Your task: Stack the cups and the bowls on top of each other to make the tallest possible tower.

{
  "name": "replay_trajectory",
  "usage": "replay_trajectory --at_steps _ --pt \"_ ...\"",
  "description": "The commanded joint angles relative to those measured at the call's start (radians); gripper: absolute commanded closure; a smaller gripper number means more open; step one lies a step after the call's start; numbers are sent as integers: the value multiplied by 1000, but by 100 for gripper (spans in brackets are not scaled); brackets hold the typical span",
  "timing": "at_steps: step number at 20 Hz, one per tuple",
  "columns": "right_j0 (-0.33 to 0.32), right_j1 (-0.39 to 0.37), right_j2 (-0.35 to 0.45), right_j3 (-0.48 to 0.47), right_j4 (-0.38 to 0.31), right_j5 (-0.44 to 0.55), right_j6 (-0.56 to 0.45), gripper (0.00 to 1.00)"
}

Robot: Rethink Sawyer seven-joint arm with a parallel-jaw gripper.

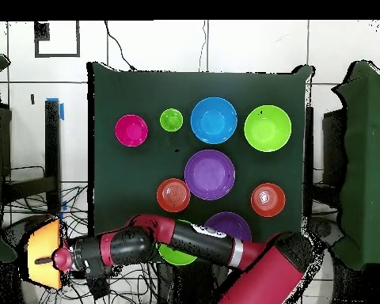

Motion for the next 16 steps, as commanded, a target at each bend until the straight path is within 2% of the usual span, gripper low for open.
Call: replay_trajectory --at_steps 1,5,9,16 --pt "8 102 -88 -235 -82 10 -418 100" --pt "18 101 -103 -253 -94 -12 -417 100" --pt "22 63 -109 -236 -99 -26 -374 100" --pt "17 67 -118 -247 -105 -24 -397 100"
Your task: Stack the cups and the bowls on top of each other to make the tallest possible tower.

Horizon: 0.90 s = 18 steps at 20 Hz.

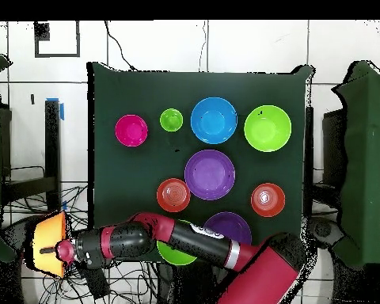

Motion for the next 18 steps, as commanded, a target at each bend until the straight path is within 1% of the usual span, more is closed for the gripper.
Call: replay_trajectory --at_steps 1,3,6,9,13,18 --pt "19 15 -61 -168 -68 -20 -278 100" --pt "16 10 -59 -165 -62 -14 -278 100" --pt "-4 26 -59 -163 -53 -7 -295 100" --pt "-10 27 -72 -171 -57 -4 -304 100" --pt "-14 48 -81 -193 -64 -6 -334 100" --pt "-14 54 -89 -225 -76 -13 -350 100"
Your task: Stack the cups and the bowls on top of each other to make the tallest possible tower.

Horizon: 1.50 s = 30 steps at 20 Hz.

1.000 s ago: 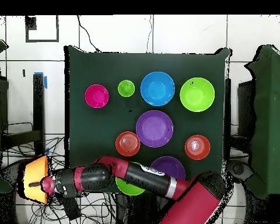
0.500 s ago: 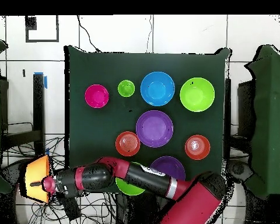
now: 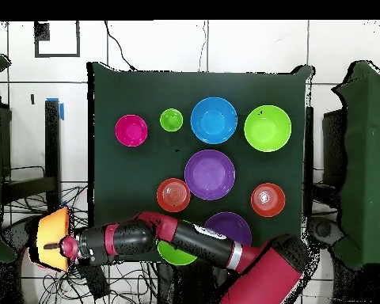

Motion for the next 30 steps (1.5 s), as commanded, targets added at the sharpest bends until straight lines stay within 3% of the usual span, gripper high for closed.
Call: replay_trajectory --at_steps 1,11,20,30 --pt "7 49 -80 -218 -76 -12 -348 100" --pt "33 15 -92 -241 -128 -56 -295 100" --pt "72 -82 -108 -221 -196 -116 -175 100" --pt "87 -96 -117 -244 -193 -122 -191 100"
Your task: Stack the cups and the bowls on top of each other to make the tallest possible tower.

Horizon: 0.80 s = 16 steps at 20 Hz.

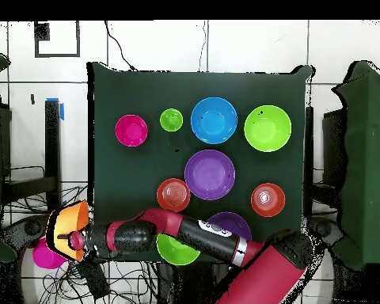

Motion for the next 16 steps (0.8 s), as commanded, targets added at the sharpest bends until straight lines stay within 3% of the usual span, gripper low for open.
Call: replay_trajectory --at_steps 1,12,16 --pt "40 -14 -59 -187 -68 -44 -193 100" --pt "26 19 -66 -247 -55 -5 -294 100" --pt "35 16 -62 -229 -56 -15 -269 100"
